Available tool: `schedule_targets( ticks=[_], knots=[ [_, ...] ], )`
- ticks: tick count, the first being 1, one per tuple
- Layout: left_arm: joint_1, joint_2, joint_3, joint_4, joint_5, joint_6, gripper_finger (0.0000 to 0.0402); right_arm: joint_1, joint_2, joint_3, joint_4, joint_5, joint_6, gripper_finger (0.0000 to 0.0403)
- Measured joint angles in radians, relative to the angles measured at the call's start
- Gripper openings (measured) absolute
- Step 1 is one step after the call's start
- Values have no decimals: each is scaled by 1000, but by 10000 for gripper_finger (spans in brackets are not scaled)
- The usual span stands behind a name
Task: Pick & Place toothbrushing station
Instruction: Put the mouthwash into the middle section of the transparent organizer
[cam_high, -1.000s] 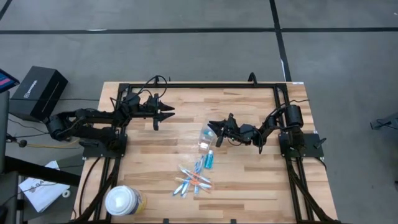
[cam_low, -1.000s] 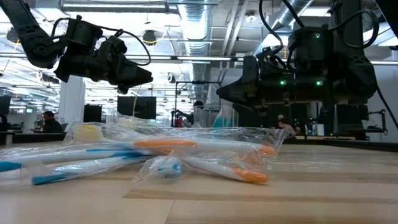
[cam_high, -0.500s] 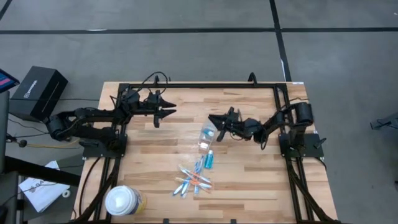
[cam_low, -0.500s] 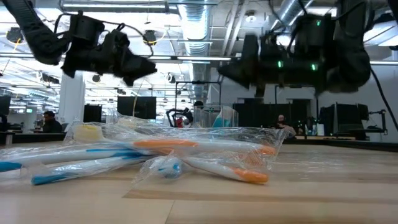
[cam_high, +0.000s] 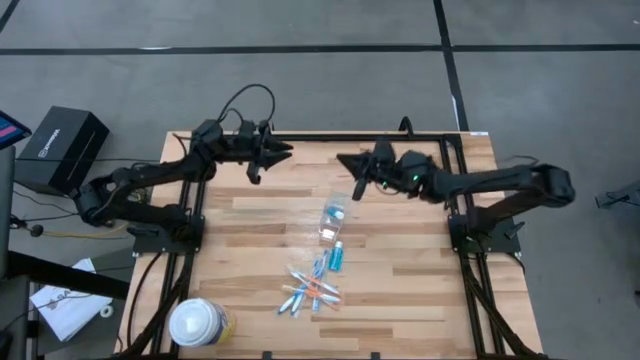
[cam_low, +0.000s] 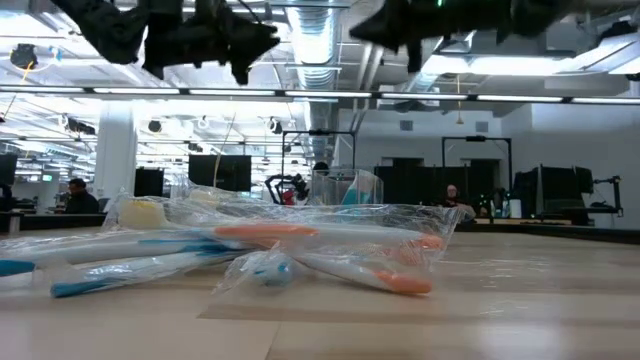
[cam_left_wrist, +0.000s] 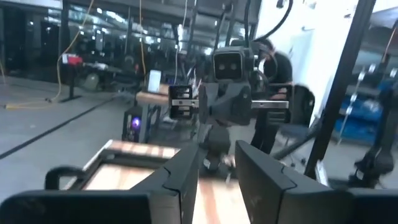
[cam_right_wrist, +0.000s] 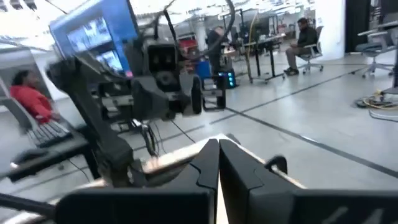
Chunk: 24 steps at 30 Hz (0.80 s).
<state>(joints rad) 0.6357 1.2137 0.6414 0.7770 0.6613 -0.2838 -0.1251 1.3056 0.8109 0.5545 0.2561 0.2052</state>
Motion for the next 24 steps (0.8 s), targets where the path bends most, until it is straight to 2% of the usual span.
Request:
schedule_targets(
  ticks=[5,8,12,15,18,22,24],
  knots=[
    [0,0,103,4,3,-144,89,8,-95,133,-357,-27,74,11],
    [0,-1,159,4,16,-225,91,20,-134,217,-507,-57,137,29],
    [1,-1,211,2,26,-326,109,40,-166,336,-792,-72,227,61],
    [1,-1,238,1,70,-404,126,75,-167,407,-954,-72,311,80],
    [-3,-1,243,-1,123,-481,141,130,-166,459,-1046,-72,396,93],
    [-5,-1,243,-104,287,-510,153,211,-152,475,-1141,-59,516,102],
    [-5,-1,242,-176,353,-509,154,256,-140,477,-1130,-30,593,102]
  ],
)
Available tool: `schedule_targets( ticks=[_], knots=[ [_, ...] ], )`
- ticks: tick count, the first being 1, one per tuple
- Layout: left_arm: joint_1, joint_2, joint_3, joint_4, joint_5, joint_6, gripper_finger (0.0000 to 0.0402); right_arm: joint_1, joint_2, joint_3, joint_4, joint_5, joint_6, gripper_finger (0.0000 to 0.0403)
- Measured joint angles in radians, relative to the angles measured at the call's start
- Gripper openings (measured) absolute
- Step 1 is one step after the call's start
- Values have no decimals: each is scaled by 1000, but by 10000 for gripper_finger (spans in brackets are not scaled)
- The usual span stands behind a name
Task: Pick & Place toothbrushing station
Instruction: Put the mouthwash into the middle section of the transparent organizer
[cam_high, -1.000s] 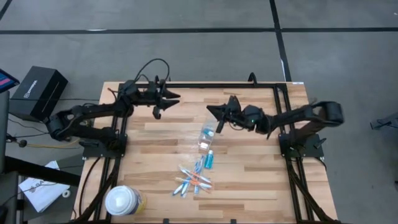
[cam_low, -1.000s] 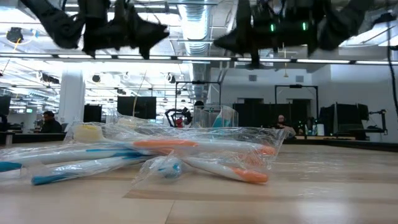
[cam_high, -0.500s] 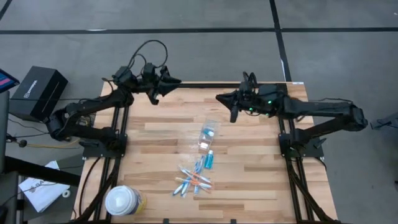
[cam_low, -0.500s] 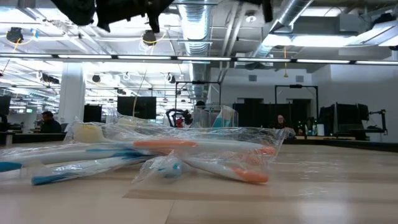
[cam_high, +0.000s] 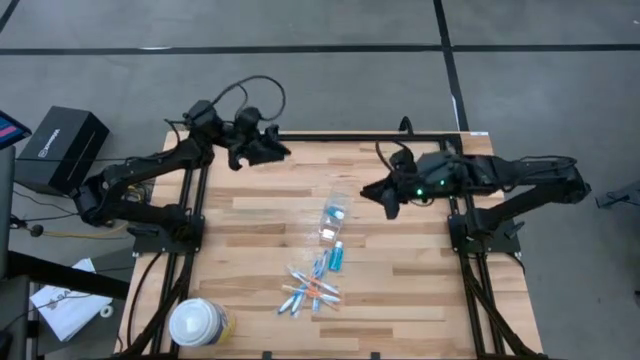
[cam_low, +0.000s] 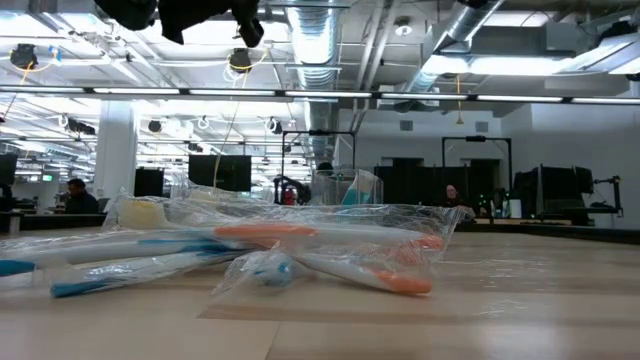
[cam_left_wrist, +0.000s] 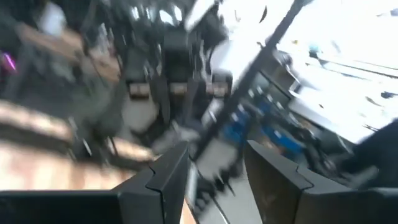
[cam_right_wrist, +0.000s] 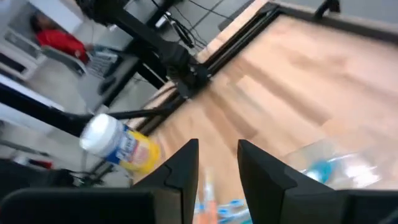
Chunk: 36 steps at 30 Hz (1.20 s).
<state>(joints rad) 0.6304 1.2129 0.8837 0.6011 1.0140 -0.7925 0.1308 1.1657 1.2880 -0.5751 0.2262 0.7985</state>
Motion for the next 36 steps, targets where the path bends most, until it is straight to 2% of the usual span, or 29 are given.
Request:
schedule_targets(
  ticks=[3,7,9,12,15,18,23,28,32,36],
  knots=[
    [0,0,0,-117,69,65,150,63,16,1,-11,41,126,103],
    [0,0,0,-419,83,278,148,147,68,-1,-117,92,344,103],
    [-1,0,0,-600,-18,417,149,186,100,0,-136,117,423,103],
    [-5,0,-1,-858,-254,612,151,229,144,0,-127,166,533,103],
    [-30,0,-1,-1005,-444,709,153,244,189,0,-139,191,655,103],
    [-65,-18,-1,-1023,-496,735,151,242,243,0,-171,181,791,103],
    [-90,-33,0,-1022,-564,733,150,208,347,0,-239,68,939,103],
    [-89,-35,-1,-1032,-595,730,149,164,445,-1,-207,35,977,103],
    [-89,-35,-6,-1028,-600,729,148,127,510,-1,-105,-21,939,103],
    [-89,-35,-58,-1032,-602,729,148,102,569,-3,-37,-46,926,103]
  ],
)
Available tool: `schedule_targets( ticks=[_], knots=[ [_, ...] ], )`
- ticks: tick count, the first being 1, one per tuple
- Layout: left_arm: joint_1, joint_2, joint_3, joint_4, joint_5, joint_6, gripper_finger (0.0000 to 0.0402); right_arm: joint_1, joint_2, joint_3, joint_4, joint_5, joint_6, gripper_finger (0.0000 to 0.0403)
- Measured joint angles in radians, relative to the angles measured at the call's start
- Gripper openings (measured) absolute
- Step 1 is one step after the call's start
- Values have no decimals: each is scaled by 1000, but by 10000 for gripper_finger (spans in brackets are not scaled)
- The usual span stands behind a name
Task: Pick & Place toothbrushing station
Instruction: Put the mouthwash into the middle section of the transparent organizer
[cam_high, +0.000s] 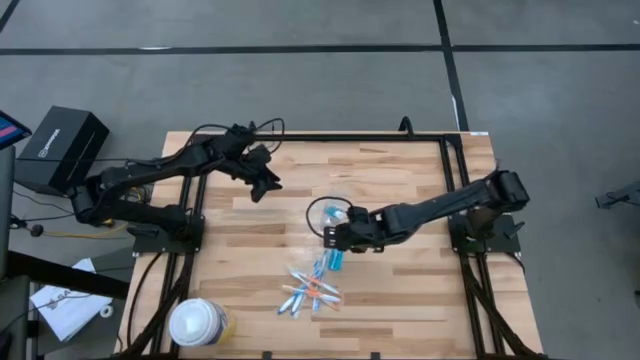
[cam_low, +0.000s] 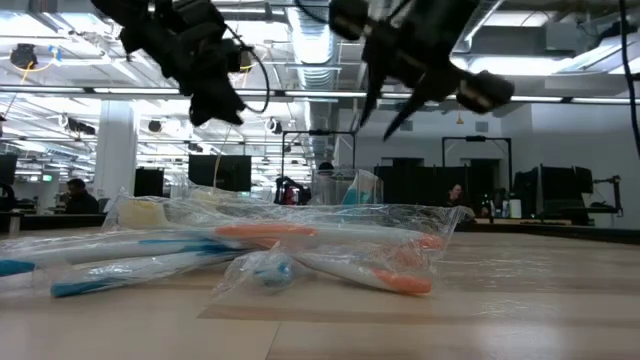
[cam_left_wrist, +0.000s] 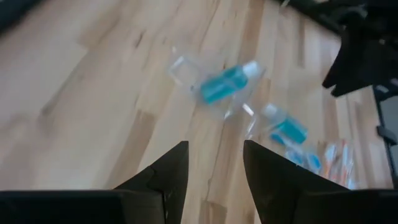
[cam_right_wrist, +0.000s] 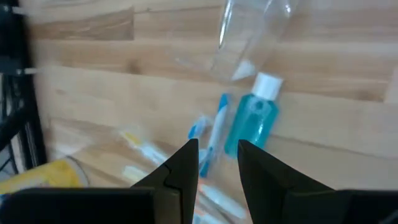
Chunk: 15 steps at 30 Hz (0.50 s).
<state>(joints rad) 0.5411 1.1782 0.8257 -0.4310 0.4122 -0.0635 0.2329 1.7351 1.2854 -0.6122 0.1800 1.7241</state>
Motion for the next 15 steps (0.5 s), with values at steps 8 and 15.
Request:
schedule_targets(
  ticks=[8,15],
  knots=[
    [0,0,-83,9,-2,-1,148,-19,30,3,14,-23,4,103],
    [1,0,-106,65,-1,-1,147,-14,88,2,5,-66,4,103]
  ],
)
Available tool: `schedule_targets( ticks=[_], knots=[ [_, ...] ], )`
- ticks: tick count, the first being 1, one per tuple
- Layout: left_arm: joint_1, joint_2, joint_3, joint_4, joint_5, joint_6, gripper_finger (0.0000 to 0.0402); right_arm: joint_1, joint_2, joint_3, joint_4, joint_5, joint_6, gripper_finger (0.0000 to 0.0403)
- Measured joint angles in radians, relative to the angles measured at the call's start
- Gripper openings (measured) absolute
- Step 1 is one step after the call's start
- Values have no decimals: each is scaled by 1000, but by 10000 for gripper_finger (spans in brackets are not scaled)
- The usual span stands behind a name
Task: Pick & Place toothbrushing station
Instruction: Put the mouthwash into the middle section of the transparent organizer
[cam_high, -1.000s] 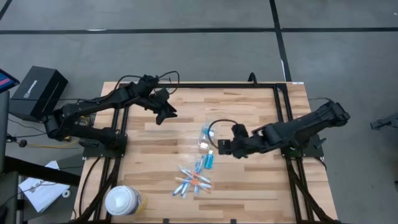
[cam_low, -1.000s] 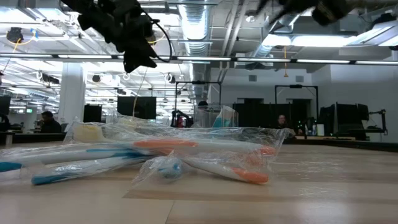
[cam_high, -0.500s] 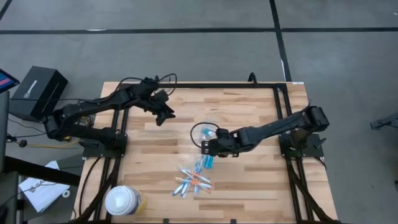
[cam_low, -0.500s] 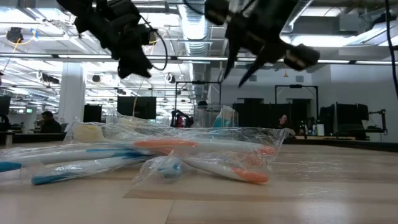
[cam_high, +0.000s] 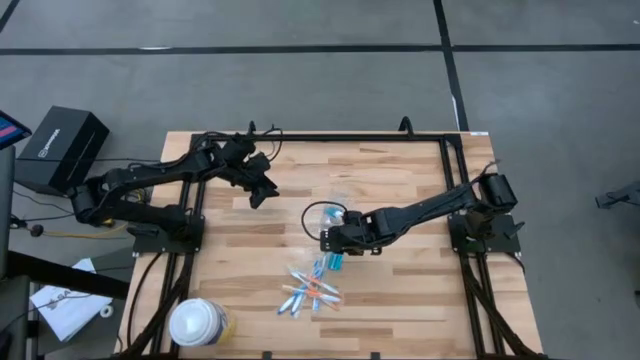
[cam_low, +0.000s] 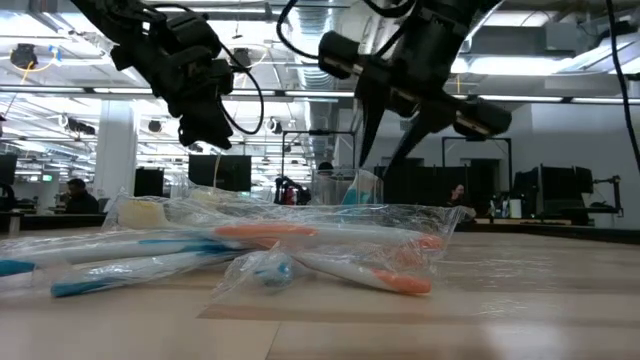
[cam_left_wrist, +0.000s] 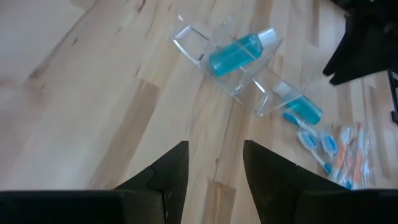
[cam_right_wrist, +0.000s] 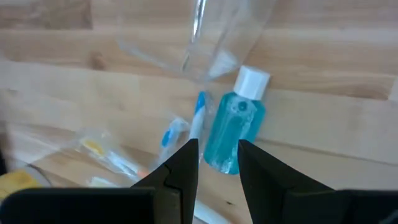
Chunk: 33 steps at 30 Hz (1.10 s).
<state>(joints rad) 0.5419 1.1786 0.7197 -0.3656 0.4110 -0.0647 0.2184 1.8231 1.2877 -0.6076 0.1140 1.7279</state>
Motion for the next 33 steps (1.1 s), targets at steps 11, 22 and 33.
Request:
schedule_targets(
  ticks=[11,22,33],
  knots=[
    [0,0,0,24,3,-28,143,-11,63,-2,-8,-19,-18,103],
    [0,0,-6,32,3,-30,143,-52,119,2,52,-39,-63,103],
    [0,1,-35,30,0,-28,143,-81,130,0,39,-46,-100,103]
  ],
)
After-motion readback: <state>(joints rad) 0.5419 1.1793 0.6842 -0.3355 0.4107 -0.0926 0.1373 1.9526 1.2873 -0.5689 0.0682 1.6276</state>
